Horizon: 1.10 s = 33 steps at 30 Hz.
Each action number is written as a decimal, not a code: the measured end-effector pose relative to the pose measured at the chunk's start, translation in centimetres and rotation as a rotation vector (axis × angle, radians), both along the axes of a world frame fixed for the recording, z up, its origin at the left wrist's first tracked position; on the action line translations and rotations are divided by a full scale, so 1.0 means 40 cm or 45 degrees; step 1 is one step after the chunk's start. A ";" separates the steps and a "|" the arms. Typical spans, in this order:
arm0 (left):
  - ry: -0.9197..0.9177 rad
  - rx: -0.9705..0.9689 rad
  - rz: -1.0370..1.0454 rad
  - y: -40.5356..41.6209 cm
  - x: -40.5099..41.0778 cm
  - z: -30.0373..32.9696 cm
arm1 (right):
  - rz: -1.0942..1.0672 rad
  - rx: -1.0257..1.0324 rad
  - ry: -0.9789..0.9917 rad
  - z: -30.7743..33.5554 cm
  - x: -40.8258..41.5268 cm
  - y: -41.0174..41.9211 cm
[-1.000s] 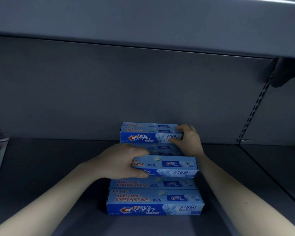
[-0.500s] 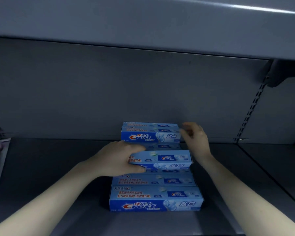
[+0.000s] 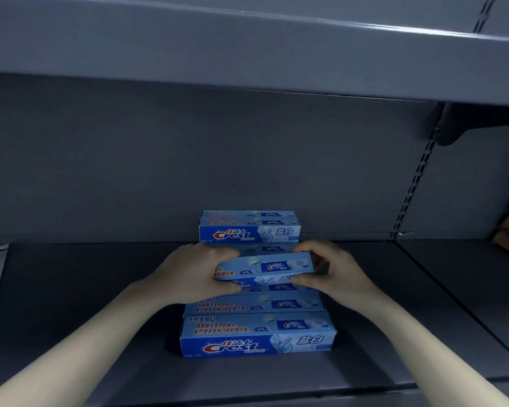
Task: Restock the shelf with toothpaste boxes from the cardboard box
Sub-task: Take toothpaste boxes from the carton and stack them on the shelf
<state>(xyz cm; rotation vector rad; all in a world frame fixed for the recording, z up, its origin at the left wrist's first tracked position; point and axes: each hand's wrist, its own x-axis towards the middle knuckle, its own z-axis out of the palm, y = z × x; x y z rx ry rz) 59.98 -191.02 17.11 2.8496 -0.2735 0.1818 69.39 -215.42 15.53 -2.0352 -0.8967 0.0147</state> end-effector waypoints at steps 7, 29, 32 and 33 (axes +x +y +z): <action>-0.087 0.005 0.094 -0.001 -0.017 -0.013 | -0.001 0.052 0.117 -0.031 0.006 -0.015; -0.548 -0.313 0.457 0.012 -0.034 -0.109 | -0.276 0.267 0.149 -0.063 0.028 -0.004; -0.524 -0.332 0.472 0.012 -0.019 -0.104 | -0.330 0.253 0.105 -0.060 0.035 0.003; -0.521 -0.342 0.475 0.012 -0.014 -0.102 | -0.343 0.236 0.092 -0.058 0.039 0.006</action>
